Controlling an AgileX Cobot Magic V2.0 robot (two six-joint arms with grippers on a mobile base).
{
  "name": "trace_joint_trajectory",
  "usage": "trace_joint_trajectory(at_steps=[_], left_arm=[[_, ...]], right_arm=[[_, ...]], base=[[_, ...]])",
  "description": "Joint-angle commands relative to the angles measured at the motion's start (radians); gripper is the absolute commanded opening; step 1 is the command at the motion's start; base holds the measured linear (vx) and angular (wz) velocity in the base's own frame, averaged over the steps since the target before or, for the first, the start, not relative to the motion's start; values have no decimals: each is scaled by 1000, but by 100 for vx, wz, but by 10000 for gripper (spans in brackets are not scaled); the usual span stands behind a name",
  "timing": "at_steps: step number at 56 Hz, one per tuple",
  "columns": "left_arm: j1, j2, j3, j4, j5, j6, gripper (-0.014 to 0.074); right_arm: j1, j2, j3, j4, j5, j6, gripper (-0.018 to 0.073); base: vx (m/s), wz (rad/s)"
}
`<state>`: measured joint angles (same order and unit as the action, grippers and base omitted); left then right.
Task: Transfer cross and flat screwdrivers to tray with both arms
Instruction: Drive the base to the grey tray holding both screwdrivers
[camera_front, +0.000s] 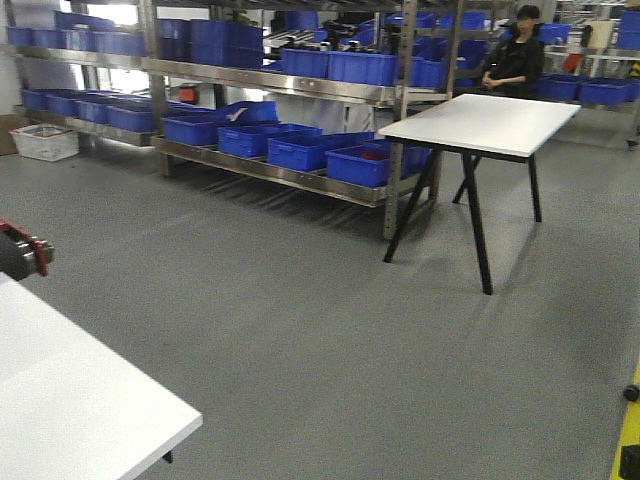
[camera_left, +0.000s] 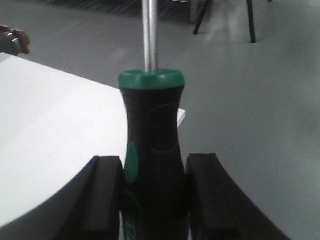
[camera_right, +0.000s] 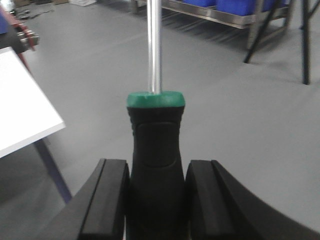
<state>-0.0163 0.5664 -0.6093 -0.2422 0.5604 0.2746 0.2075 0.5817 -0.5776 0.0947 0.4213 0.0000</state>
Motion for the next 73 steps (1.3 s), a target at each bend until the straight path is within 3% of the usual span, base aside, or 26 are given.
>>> trace_joint_trajectory(at_steps=[1,34,73], left_arm=[[-5,-2,-29,-17,-92,-10,3],[-5,-3,-29,-17,-92,-10,3],[-5,-3,-29,-17,-92,-10,3]], right_arm=[[0,-2,-29,-7,-90,-7,-8],[0,-2,-29,-7,-90,-7,-8],[0,-2,-29,-7,-91,-7,-8]], base=[[6,-54],[19,-42],[42,-21]])
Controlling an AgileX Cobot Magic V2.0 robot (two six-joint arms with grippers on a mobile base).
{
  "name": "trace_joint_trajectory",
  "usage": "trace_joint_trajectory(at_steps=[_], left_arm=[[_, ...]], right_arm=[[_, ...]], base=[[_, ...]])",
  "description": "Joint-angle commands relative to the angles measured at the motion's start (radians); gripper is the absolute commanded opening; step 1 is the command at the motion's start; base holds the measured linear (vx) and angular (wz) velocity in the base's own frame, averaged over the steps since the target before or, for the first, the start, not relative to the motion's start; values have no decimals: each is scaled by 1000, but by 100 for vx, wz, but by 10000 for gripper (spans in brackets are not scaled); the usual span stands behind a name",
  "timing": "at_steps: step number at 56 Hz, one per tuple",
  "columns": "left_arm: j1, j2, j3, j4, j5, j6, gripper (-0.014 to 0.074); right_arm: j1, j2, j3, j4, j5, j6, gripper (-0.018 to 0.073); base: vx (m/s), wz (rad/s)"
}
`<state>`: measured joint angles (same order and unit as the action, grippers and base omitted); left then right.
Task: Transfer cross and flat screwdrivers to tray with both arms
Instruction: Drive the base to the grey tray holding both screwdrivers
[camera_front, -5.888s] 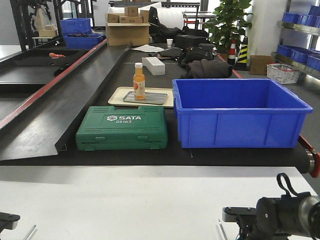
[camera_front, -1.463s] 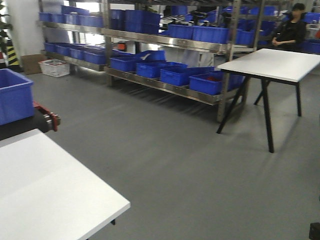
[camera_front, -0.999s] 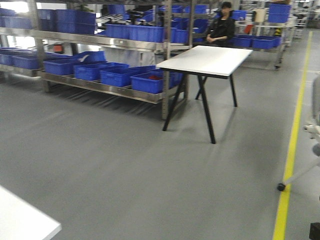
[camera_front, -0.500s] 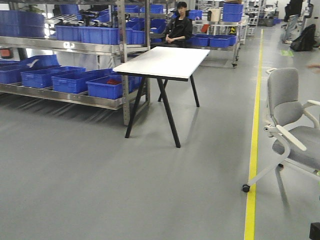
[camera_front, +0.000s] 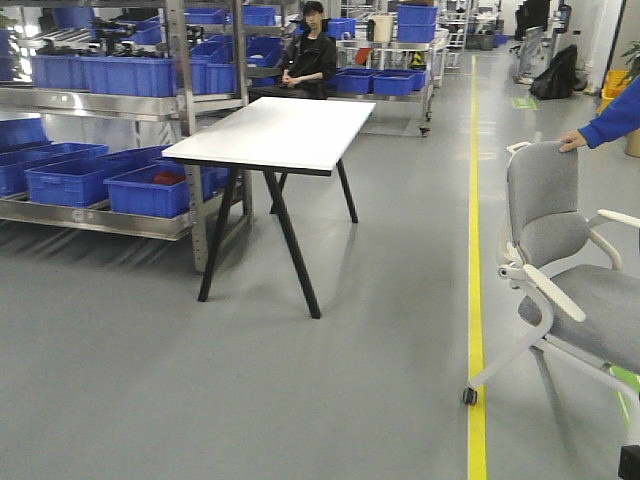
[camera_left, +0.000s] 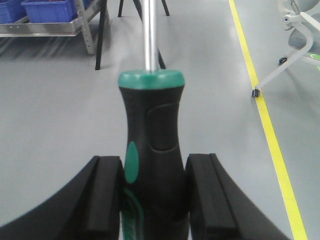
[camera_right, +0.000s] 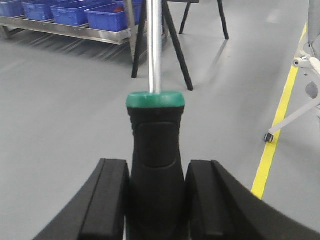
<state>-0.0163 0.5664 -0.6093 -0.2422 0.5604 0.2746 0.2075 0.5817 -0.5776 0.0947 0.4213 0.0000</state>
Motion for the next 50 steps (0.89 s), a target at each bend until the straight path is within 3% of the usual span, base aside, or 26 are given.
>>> trace_joint_trajectory(at_steps=[1,27,50], left_arm=[[-5,-3,-29,-17,-92,-10,3],[-5,-3,-29,-17,-92,-10,3],[-5,-3,-29,-17,-92,-10,3]], right_arm=[[0,-2,-29,-7,-91,-7,-8],[0,-2,-29,-6,-90,-7,-8],[0,-2,-29,-6,-90,-7,-8]], base=[[49,-21],[52,-7],[56,53]])
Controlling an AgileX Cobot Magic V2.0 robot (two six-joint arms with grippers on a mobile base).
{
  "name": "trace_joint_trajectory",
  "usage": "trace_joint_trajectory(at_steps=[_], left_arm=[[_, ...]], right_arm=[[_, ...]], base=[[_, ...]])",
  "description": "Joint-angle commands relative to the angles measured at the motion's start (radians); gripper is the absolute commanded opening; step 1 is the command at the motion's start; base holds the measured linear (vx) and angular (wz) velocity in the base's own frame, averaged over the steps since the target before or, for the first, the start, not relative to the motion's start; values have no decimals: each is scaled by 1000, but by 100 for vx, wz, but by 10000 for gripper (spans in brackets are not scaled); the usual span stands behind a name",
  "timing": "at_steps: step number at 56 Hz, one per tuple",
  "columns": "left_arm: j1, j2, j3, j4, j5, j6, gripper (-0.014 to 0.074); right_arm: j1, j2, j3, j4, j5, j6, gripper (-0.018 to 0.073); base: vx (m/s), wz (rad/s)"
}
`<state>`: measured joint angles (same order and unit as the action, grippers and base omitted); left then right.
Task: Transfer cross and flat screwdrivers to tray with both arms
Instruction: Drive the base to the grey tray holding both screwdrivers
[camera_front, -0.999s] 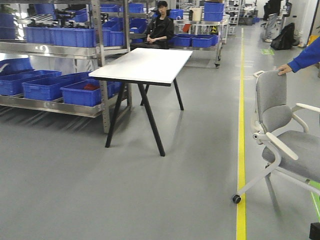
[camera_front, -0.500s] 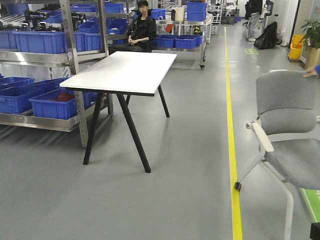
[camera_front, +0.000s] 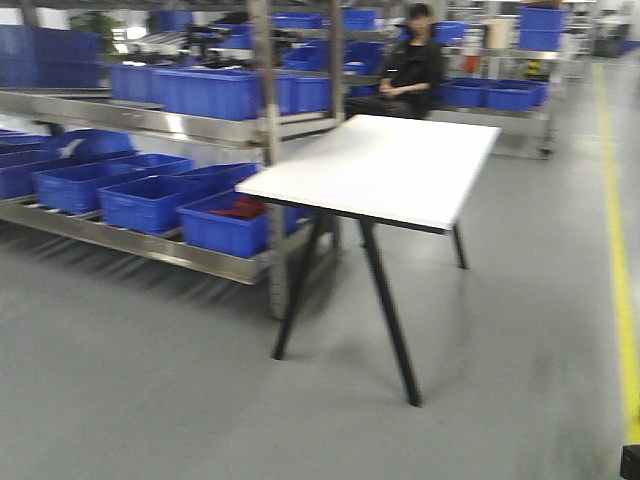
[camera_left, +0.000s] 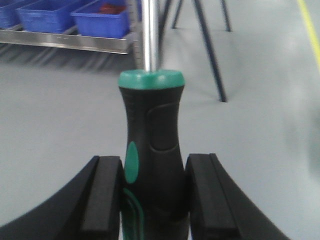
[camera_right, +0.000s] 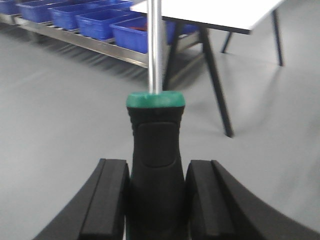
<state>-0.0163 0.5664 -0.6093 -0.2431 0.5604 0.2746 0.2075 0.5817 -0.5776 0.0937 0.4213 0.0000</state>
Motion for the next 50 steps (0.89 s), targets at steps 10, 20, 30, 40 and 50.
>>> trace_joint_trajectory(at_steps=[10,20,30,40,50], left_arm=[[-5,-3,-29,-17,-92,-10,3],[-5,-3,-29,-17,-92,-10,3],[-5,-3,-29,-17,-92,-10,3],[-5,-3,-29,-17,-92,-10,3],[-5,-3,-29,-17,-92,-10,3]], right_arm=[[0,-2,-29,-5,-90,-7,-8],[0,-2,-29,-5,-89,-7,-8],[0,-2,-29,-5,-90,-7,-8],[0,-2,-29,-5,-90,-7,-8],[0,-2,-29,-5,-90,-7,-8]], base=[[56,75],[55,72],[54,65],[54,58],[54,55]])
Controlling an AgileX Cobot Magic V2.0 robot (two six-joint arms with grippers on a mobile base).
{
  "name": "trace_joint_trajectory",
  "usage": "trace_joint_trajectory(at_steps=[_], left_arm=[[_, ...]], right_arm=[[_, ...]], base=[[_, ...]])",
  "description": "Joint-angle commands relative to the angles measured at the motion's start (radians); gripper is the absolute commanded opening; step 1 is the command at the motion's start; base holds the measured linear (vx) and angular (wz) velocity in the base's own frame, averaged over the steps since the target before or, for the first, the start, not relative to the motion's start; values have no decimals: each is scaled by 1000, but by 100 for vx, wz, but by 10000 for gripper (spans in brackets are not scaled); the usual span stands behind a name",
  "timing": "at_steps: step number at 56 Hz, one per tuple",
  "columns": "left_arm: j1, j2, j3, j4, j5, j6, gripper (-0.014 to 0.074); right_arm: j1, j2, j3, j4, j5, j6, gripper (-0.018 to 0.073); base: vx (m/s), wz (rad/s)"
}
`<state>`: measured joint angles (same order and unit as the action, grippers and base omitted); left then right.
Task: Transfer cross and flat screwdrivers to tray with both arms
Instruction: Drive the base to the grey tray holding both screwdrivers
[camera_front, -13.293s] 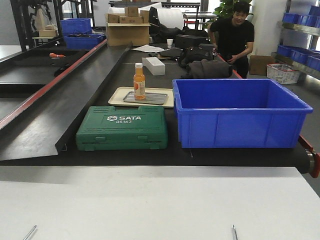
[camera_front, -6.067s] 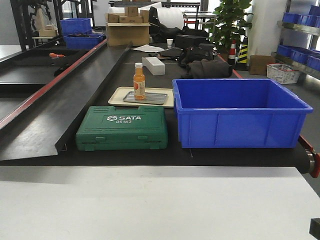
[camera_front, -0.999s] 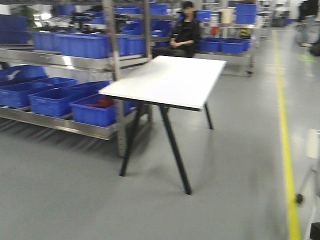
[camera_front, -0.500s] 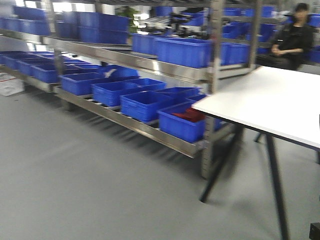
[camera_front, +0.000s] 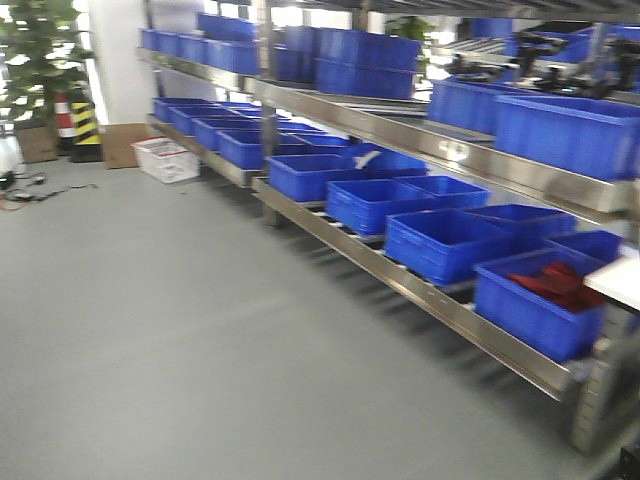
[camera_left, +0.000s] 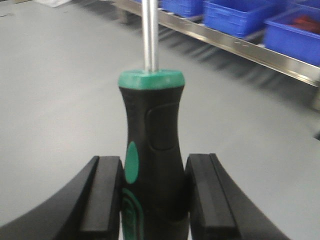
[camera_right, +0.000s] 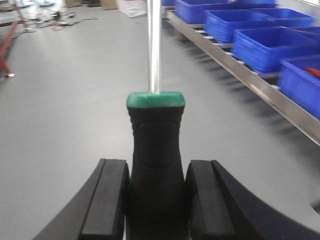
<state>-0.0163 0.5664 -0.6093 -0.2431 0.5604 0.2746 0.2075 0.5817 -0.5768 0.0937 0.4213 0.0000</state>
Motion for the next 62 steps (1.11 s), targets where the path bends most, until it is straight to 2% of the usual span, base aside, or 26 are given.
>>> trace_joint_trajectory(at_steps=[1,35,62], left_arm=[[-5,-3,-29,-17,-92,-10,3],[-5,-3,-29,-17,-92,-10,3],[-5,-3,-29,-17,-92,-9,3]], right_arm=[[0,-2,-30,-5,-90,-7,-8],[0,-2,-30,-5,-91,-7,-8],[0,-2,-30,-5,-91,-7,-8]], base=[[54,56],[57,54],[66,6]])
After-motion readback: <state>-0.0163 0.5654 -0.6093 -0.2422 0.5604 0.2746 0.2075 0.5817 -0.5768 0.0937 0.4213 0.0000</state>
